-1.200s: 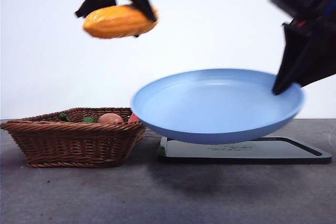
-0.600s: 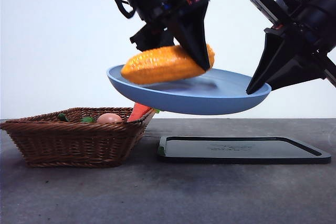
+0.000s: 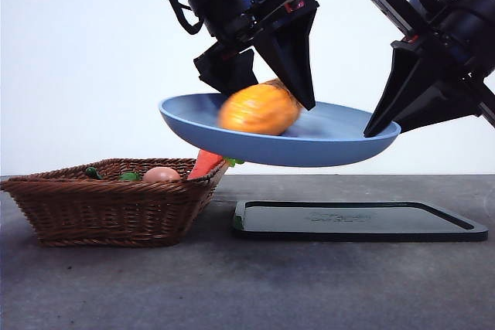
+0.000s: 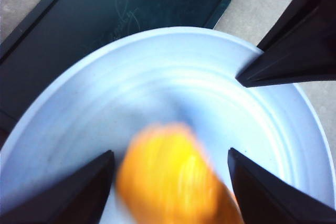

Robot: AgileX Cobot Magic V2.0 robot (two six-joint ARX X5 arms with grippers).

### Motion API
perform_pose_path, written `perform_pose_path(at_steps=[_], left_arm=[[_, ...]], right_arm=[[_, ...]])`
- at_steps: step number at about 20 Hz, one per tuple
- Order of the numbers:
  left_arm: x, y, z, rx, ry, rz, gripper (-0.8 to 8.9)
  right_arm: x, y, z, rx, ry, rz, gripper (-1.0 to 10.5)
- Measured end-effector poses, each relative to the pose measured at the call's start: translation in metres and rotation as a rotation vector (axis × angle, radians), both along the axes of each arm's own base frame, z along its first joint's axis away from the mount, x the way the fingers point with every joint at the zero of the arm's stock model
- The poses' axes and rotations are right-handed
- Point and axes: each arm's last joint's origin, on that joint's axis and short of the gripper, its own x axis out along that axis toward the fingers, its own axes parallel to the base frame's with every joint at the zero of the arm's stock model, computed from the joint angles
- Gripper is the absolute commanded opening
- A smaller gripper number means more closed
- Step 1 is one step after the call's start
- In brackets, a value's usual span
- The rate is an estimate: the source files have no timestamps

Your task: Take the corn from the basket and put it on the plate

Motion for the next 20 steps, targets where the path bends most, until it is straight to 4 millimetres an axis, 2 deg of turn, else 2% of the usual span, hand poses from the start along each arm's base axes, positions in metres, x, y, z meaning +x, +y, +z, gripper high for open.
perform_pose_path(at_steps=[4,7,13,16,20], left_arm=[[-0.001,0.001,0.001,0.009,0.01,0.001,3.56],[-0.001,0.001,0.015,0.006,0.007,0.001,3.56],[-0.005,0.01,0.069,-0.07,-0.074,0.011,3.56],[-0.008,0.033,0.111,-0.131,-0.146,0.053,3.56],[-0.02,0.056,0.143,-0.18,-0.205,0.081,3.56]], right_arm=[[-0.001,0.0,-0.001,-0.003,0.013,-0.001,0.0],[-0.001,0.0,-0.004,-0.014,0.038,-0.003,0.0],[0.006,-0.005,-0.013,-0.05,0.06,-0.045,0.0],[0.018,-0.02,-0.019,-0.053,0.067,-0.112,0.0],[0.047,-0.039,-0.016,-0.063,0.055,-0.184,0.0]])
